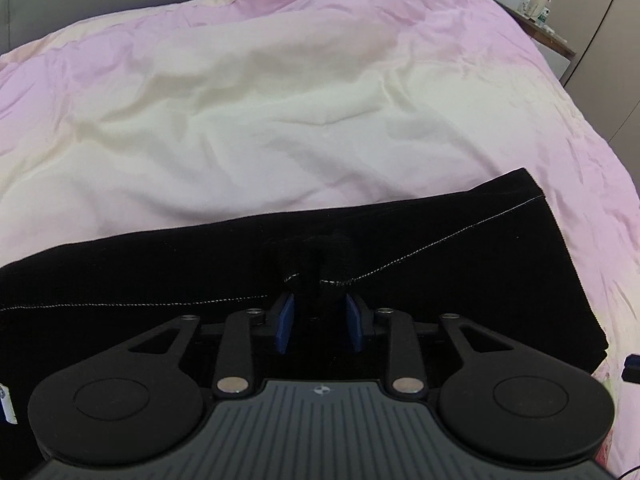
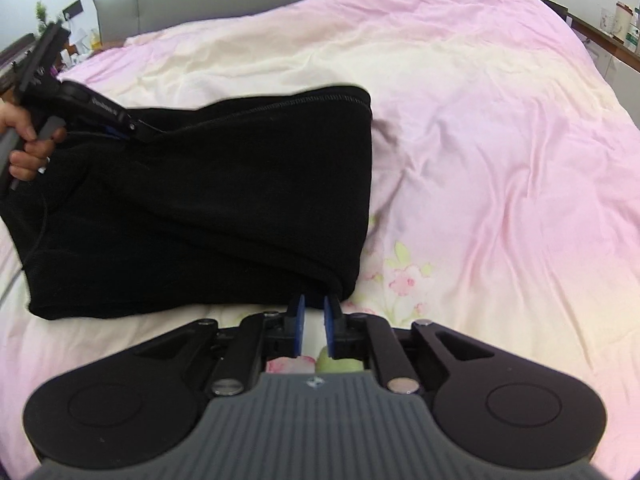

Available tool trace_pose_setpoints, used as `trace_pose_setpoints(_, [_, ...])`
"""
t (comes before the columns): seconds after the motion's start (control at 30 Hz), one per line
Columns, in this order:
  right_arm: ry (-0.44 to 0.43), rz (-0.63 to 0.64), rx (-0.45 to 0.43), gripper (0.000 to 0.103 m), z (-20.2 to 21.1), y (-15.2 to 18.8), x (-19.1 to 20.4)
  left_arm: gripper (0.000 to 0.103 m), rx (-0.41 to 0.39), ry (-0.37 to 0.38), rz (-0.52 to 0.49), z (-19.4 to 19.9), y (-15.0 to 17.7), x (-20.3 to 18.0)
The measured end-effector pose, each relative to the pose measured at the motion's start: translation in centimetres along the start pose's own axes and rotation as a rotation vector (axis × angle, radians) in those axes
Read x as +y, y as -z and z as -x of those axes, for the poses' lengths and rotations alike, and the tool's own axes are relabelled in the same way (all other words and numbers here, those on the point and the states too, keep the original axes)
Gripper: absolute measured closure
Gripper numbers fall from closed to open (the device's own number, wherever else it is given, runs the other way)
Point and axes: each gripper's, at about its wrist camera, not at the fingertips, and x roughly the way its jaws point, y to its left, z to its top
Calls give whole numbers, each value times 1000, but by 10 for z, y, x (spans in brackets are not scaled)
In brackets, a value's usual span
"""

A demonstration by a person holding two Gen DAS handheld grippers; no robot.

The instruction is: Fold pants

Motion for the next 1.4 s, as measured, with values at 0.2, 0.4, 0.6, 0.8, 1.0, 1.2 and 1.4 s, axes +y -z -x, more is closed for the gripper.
trace_pose_setpoints(0.2, [22,44,-72,98,-7,-59,0,69,-127,40,22,34,-7,-4])
trace_pose_setpoints(0.4, [58,-11,-103,98,-80,-133,-6,80,-90,26,9,3,-12,-15])
trace_pose_setpoints(0.6, [98,-92,-6,98,-148,-152,-25,78,-17,-27,20,-34,-4,6])
trace_pose_setpoints(0.8, [85,-154,45,100,-179,-144,-39,76,-8,-30,18,-37,-5,7])
trace_pose_setpoints(1.0, [92,-51,24,97,-130,-143,-28,77,-70,-18,-51,9,6,-16])
trace_pose_setpoints(1.2, [25,49,-19,97,-52,-85,-10,77,-96,49,-115,39,36,-47])
trace_pose_setpoints(1.4, [53,113,3,87,-37,-28,8,89,-12,-44,-125,19,61,-49])
